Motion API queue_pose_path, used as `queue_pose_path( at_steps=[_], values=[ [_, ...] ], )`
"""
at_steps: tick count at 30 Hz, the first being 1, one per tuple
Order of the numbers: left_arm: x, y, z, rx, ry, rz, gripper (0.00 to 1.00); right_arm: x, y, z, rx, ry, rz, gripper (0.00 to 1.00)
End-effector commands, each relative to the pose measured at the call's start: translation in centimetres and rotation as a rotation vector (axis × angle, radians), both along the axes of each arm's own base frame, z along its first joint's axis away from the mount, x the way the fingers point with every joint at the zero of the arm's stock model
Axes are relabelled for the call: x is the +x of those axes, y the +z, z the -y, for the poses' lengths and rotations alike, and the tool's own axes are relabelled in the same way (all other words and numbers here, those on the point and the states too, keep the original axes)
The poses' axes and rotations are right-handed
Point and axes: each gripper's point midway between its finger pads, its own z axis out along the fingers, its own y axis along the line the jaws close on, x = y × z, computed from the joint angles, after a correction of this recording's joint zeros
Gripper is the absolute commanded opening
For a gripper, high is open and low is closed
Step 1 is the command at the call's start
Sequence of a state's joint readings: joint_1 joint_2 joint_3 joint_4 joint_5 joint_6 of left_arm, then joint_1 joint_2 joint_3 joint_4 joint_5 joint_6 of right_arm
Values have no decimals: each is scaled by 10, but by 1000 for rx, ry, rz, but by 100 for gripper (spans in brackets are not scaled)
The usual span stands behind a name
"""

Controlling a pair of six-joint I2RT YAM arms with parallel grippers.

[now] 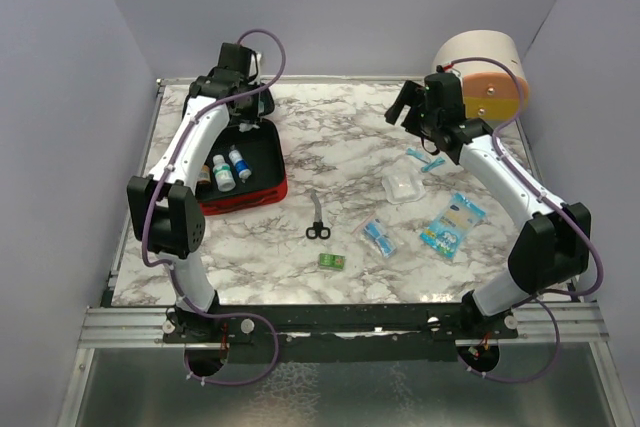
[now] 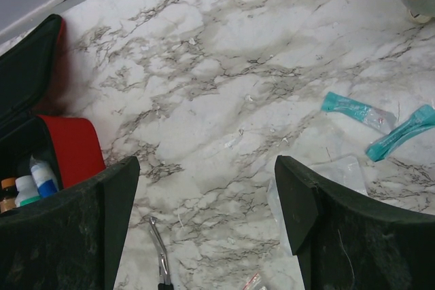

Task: Organize the medicine kit
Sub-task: Place the medical item at the medicine box.

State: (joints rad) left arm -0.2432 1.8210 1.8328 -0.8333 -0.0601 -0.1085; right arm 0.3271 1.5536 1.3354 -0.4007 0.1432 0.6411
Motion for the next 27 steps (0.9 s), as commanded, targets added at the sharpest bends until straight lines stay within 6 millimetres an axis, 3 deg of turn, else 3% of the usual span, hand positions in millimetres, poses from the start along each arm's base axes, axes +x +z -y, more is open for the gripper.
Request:
queue_pose_path(
  at_steps=[1,8,17,27],
  values=[
    [-13,-16,19,-205,42,-61,0,0,1,-2,-2,21,-5,81],
    [-14,-47,35,-350,126,-131,0,-11,3,8,-21,-7,-12,81],
    [-6,-86,41,-455,248,-193,0,-18,11,16,-48,-30,-11,81],
    [3,-119,27,-400,266,-220,0,-23,10,20,-52,-42,-20,81]
  ],
)
